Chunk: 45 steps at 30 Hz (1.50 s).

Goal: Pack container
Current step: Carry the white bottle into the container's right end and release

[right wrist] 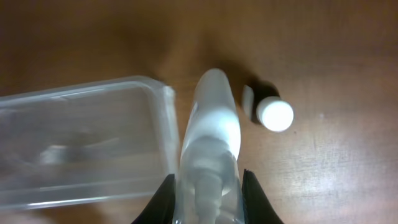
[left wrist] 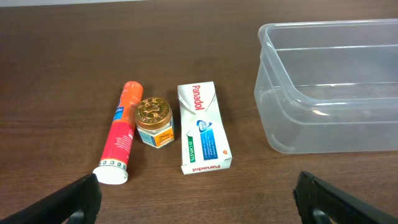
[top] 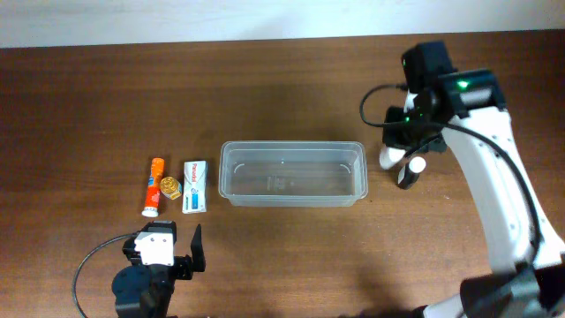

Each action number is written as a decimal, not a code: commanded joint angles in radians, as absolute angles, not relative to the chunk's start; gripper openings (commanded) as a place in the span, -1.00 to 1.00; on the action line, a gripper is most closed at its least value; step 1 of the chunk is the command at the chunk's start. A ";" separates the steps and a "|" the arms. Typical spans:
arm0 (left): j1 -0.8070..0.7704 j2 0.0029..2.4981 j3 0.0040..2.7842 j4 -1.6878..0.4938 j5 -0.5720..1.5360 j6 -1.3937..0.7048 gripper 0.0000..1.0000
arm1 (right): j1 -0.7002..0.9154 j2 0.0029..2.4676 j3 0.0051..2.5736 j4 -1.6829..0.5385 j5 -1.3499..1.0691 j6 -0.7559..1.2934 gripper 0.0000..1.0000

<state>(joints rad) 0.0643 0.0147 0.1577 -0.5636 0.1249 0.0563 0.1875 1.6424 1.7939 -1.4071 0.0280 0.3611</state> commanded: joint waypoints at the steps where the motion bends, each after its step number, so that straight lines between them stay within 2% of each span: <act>1: 0.068 0.006 0.151 -0.561 0.142 0.068 0.99 | 0.284 1.576 1.887 -1.419 0.035 0.350 -0.92; 6: 0.068 0.006 0.151 -0.561 0.142 0.068 0.99 | 0.403 1.602 1.851 -1.425 0.035 0.379 -0.91; 11: 0.068 0.006 0.151 -0.561 0.142 0.068 1.00 | 0.452 1.651 1.720 -1.396 0.035 0.402 -0.91; 20: 0.068 0.006 0.151 -0.561 0.142 0.068 0.99 | 0.402 1.667 1.414 -1.097 0.039 0.393 -0.91; 25: 0.068 0.006 0.151 -0.561 0.142 0.068 0.99 | 0.358 1.690 1.370 -1.035 0.031 0.339 -0.90; 26: 0.068 0.006 0.151 -0.561 0.142 0.068 0.99 | 0.358 1.690 1.370 -1.028 0.031 0.310 -0.87; 30: 0.068 0.006 0.151 -0.561 0.142 0.068 0.99 | 0.368 1.690 1.374 -1.009 0.031 0.218 -0.29; 32: 0.068 0.006 0.151 -0.561 0.142 0.068 0.99 | 0.373 1.689 1.384 -1.027 0.031 0.216 -0.09; 34: 0.068 0.006 0.151 -0.561 0.142 0.068 0.99 | 0.374 1.683 1.415 -1.073 0.031 0.216 0.01; 39: 0.068 0.006 0.151 -0.561 0.142 0.068 0.99 | 0.371 1.633 1.575 -1.234 0.039 0.229 0.09; 45: 0.068 0.006 0.151 -0.561 0.142 0.068 0.99 | 0.306 1.554 1.728 -1.328 0.113 0.250 0.43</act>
